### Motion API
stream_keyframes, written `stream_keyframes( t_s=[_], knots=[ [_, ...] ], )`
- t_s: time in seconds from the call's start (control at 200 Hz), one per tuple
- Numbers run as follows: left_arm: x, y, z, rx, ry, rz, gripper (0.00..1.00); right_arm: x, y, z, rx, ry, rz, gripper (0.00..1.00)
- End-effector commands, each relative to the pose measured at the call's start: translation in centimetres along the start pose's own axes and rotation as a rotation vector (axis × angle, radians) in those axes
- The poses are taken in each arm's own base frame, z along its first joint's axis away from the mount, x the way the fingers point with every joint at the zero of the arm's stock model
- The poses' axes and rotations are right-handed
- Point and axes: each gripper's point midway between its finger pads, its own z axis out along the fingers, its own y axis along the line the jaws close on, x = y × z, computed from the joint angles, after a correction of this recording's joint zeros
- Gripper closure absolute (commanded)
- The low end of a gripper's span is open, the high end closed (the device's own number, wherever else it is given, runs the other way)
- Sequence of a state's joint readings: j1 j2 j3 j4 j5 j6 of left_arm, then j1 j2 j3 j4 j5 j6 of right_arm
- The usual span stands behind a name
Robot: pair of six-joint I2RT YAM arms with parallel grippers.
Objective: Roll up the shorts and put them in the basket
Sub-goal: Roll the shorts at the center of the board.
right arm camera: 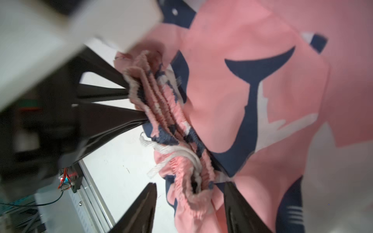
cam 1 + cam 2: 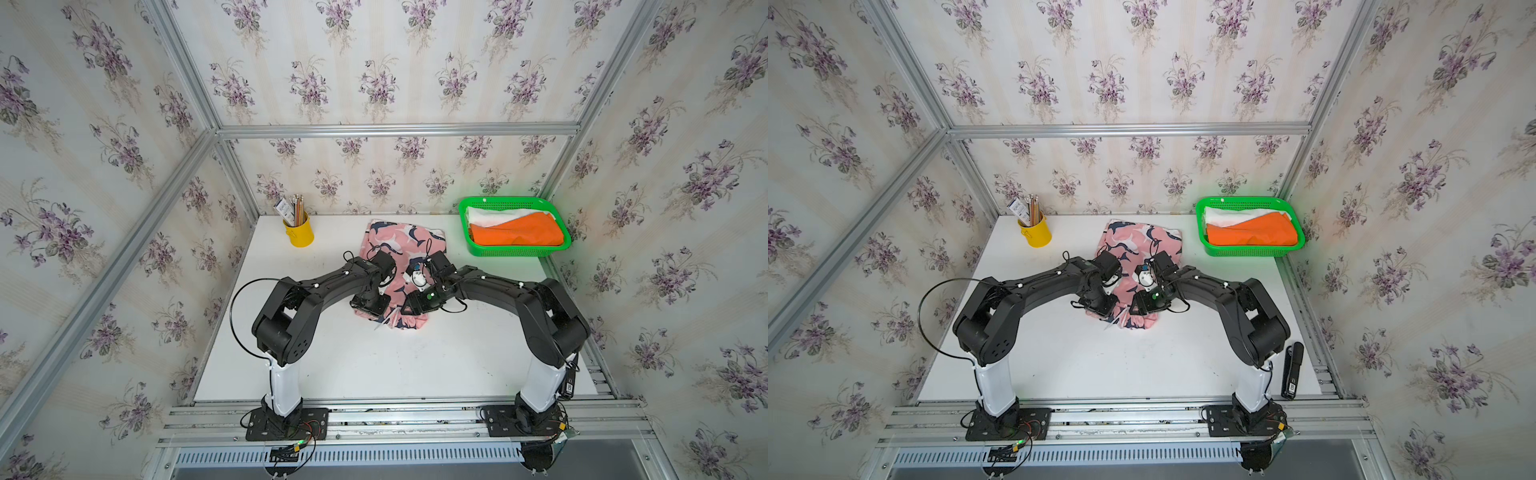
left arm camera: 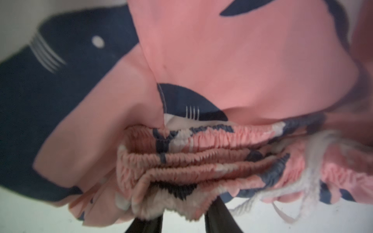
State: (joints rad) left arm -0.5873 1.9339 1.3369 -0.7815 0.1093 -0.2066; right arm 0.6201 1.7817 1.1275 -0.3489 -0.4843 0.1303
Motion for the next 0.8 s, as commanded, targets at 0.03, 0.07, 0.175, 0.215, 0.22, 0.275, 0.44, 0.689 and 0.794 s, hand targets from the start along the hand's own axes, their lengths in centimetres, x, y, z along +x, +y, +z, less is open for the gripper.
stream_keyframes(
  t_s=[0.03,0.07,0.175,0.215,0.22,0.275,0.44,0.689,0.794],
  knots=[
    [-0.2,-0.1,0.5,0.020,0.007,-0.011,0.61,-2.1,0.9,0.3,0.067,-0.079,-0.184,0.38],
    [-0.3,0.0,0.5,0.023,0.004,-0.016,0.61,-2.1,1.3,1.1,0.059,-0.068,-0.213,0.38],
    [-0.4,0.1,0.4,0.028,0.000,-0.048,0.59,-2.0,0.2,3.3,0.105,-0.048,-0.213,0.42],
    [-0.5,0.2,0.2,0.033,-0.009,-0.068,0.56,-2.0,-0.7,3.9,0.133,-0.043,-0.202,0.45],
    [-0.5,0.2,0.2,0.035,-0.010,-0.070,0.56,-2.0,-0.8,4.0,0.138,-0.043,-0.201,0.45],
    [-0.6,0.1,-0.3,0.061,-0.028,-0.097,0.55,-1.9,-2.2,4.7,0.192,-0.045,-0.176,0.51],
    [0.2,0.1,-1.9,0.110,-0.070,-0.206,0.47,-0.5,-3.2,6.1,0.192,-0.027,-0.097,0.81],
    [2.8,1.2,-2.7,0.306,-0.141,-0.606,0.28,2.2,-3.1,6.9,0.137,0.021,-0.022,0.99],
    [1.5,0.5,-3.0,0.507,-0.261,-0.735,0.22,2.7,-2.9,7.0,0.119,0.033,-0.013,1.00]
  ],
)
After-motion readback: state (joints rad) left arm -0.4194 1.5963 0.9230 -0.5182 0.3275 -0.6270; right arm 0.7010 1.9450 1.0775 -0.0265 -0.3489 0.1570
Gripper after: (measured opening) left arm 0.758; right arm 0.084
